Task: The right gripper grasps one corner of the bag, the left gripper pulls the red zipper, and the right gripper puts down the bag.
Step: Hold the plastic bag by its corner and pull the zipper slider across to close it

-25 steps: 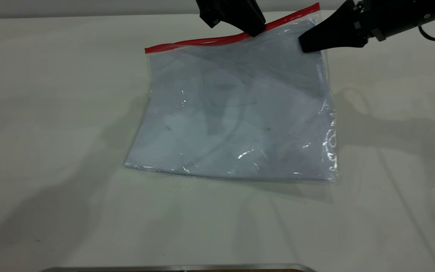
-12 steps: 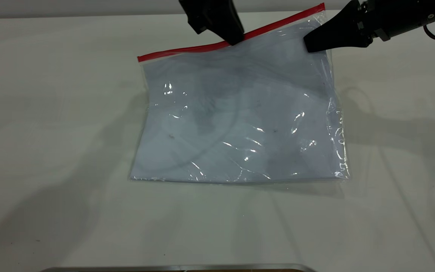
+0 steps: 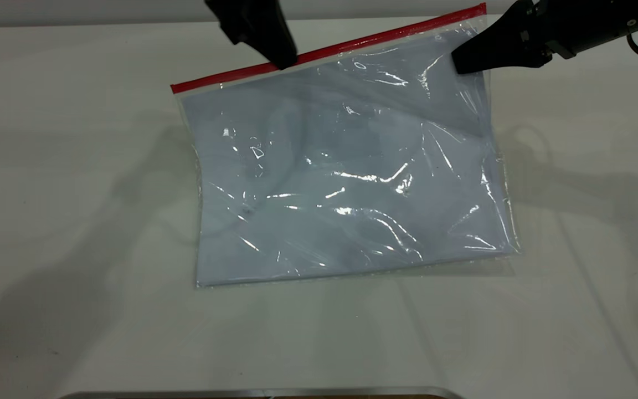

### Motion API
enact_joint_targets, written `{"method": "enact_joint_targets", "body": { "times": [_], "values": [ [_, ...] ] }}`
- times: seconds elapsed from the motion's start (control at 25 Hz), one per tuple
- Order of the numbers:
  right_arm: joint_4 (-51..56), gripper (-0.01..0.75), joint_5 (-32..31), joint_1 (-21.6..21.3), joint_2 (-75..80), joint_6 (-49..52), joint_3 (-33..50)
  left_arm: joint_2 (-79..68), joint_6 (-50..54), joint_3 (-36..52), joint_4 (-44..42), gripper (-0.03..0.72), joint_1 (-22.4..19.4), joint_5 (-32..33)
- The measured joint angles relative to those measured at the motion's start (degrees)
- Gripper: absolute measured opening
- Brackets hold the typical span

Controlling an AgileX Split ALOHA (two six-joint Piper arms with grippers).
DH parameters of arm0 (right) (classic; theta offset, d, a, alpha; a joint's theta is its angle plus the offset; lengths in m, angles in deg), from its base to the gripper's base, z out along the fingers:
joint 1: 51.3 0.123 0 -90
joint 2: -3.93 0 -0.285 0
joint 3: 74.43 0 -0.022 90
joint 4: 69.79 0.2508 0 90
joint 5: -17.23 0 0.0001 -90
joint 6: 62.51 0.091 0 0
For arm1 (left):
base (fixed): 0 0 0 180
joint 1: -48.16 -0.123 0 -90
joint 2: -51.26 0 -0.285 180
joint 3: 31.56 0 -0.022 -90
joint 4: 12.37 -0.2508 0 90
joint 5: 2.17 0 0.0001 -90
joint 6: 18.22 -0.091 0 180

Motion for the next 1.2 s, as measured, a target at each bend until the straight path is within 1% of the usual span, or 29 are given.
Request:
{"method": "enact_joint_targets", "body": {
  "times": [0.24,0.52,0.68,0.88,1.2],
  "values": [
    [0.0,0.034,3.0,0.0,-0.1,0.1,0.0,0.0,3.4,0.0,-4.7,0.062,-1.3,2.9],
    [0.0,0.034,7.9,0.0,-0.1,1.8,0.0,0.0,10.1,0.0,-13.5,0.062,-1.6,3.5],
    [0.0,0.034,10.0,0.0,-0.1,2.0,0.0,0.0,12.7,0.0,-16.8,0.063,-1.6,3.5],
    [0.0,0.034,13.1,0.0,-0.1,2.0,0.0,0.0,14.1,0.0,-19.3,0.063,-1.6,3.5],
    [0.7,0.046,14.0,0.0,-0.1,2.0,0.0,0.0,14.2,0.0,-19.5,0.078,-1.6,3.0]
  ]
}}
